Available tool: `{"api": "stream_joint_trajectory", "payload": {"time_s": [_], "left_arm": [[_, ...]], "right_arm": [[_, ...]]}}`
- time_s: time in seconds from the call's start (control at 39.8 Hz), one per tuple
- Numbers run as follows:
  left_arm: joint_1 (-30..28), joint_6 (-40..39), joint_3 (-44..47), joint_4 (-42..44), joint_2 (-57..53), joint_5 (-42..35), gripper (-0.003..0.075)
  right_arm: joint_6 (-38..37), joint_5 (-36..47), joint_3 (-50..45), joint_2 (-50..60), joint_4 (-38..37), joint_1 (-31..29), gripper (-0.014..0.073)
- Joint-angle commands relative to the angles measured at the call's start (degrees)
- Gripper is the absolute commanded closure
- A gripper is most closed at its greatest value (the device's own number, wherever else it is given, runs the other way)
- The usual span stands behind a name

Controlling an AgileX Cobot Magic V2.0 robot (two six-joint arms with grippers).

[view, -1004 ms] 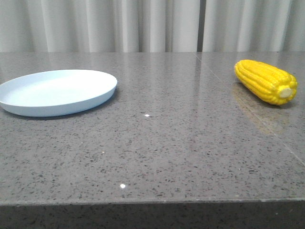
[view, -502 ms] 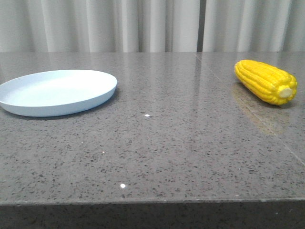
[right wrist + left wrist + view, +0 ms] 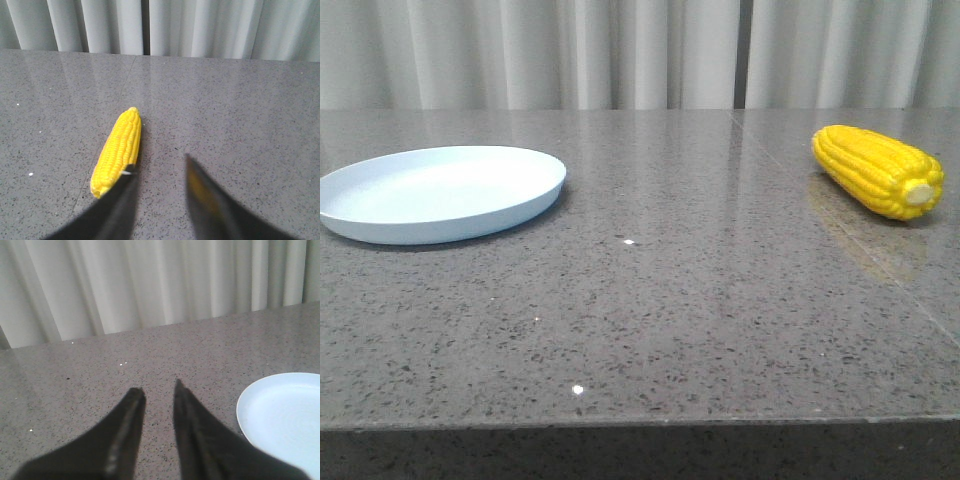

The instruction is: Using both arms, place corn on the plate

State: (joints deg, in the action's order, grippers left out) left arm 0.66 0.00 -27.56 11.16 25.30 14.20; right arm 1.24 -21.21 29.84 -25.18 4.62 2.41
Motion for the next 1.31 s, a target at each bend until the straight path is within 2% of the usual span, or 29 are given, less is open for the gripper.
{"api": "stream_joint_trajectory", "payload": {"time_s": [0.0,0.05,0.13,0.28,0.43,0.58,0.78,0.88,1.0,1.1,1.28], "left_arm": [[-0.2,0.0,-2.0,0.1,0.6,-4.2,0.0213],[-0.2,0.0,-2.0,0.1,0.6,-4.2,0.0111],[-0.2,0.0,-2.0,0.1,0.6,-4.2,0.006],[-0.2,0.0,-1.8,-0.8,0.6,-4.2,0.0062],[0.3,0.0,-3.7,-5.5,4.0,-0.3,0.0062],[4.0,0.0,-10.7,-5.9,14.4,5.2,0.0062],[10.9,0.0,-22.5,-6.6,31.4,17.3,0.0062],[11.4,0.0,-29.0,-9.5,39.5,22.9,0.0062],[11.4,0.0,-34.7,-11.8,47.8,25.7,0.0062],[11.4,0.0,-38.5,-12.0,54.5,27.9,0.0092],[11.4,0.0,-43.0,-12.1,62.2,31.3,0.0258]], "right_arm": [[0.0,5.1,2.0,-0.6,-0.1,-0.1,0.0021],[0.0,5.1,1.9,-0.6,-0.1,-0.1,-0.0053],[0.0,5.1,1.9,-0.6,-0.1,-0.1,-0.0064],[0.0,5.1,1.9,-0.6,-0.1,-0.1,-0.0057],[0.0,5.1,1.9,-0.6,-0.1,-0.1,-0.0057],[0.0,5.1,1.9,-0.6,-0.1,-0.1,-0.0057],[0.0,5.1,1.9,-0.6,-0.1,-0.1,-0.0057],[0.0,5.1,1.9,-0.6,-0.1,-0.1,-0.0057],[0.0,5.1,1.9,-0.6,-0.1,-0.1,-0.0057],[0.0,5.1,1.9,-0.6,-0.1,-0.1,-0.0057],[0.0,5.1,1.9,-0.6,-0.1,-0.1,-0.0057]]}}
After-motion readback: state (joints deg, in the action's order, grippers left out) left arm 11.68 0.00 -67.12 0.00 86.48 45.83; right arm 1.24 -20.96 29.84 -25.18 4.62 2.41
